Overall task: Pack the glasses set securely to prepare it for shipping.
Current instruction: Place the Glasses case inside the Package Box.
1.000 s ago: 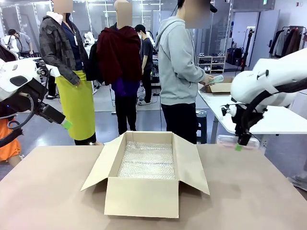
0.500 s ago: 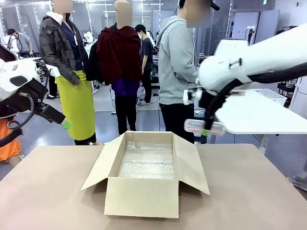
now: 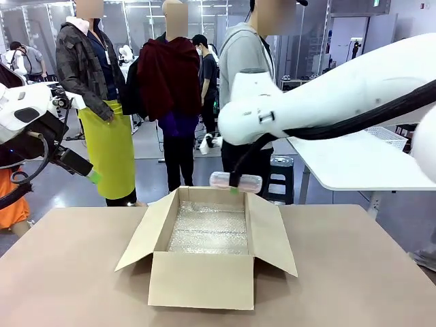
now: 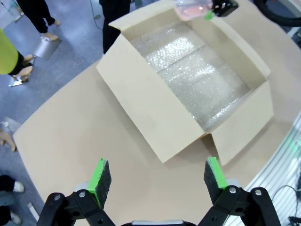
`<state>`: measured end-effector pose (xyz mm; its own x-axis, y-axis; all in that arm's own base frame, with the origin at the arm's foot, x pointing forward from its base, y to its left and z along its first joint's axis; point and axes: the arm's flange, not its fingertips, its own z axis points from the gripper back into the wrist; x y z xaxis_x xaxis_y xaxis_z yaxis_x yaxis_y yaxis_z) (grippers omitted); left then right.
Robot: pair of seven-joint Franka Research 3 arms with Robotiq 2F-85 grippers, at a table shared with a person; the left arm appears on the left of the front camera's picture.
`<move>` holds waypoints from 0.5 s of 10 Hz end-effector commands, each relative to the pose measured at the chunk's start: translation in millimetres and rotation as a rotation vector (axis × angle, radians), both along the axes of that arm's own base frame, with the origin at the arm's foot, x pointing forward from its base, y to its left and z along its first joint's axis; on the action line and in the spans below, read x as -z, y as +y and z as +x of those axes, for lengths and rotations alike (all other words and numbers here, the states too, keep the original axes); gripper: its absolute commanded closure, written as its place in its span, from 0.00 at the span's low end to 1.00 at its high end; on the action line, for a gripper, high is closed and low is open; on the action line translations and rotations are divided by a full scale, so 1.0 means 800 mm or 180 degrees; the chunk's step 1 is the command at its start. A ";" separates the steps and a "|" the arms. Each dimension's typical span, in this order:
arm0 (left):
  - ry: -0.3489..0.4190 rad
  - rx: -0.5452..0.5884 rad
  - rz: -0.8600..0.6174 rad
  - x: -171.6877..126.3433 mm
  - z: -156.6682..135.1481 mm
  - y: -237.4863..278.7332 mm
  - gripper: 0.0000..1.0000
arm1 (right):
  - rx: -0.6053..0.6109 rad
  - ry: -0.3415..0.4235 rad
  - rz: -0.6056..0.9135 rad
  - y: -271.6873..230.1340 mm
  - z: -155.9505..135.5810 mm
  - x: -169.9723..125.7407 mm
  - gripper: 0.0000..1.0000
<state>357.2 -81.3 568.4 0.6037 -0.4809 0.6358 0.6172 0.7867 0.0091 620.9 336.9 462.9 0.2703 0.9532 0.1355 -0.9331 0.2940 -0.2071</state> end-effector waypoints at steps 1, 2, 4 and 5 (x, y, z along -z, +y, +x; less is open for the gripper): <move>-0.0002 0.0020 -0.0033 -0.001 0.000 0.002 0.00 | -0.0079 0.0004 -0.0129 0.048 0.026 0.019 0.69; -0.0002 0.0020 -0.0033 -0.001 0.000 0.002 0.00 | -0.0076 0.0001 -0.0149 0.060 0.033 0.040 0.69; -0.0002 0.0020 -0.0033 -0.001 0.000 0.002 0.00 | -0.0035 0.0047 -0.0104 0.072 0.044 0.082 0.69; -0.0002 0.0020 -0.0033 -0.001 0.000 0.002 0.00 | -0.0028 0.0049 -0.0183 0.075 0.048 0.106 0.69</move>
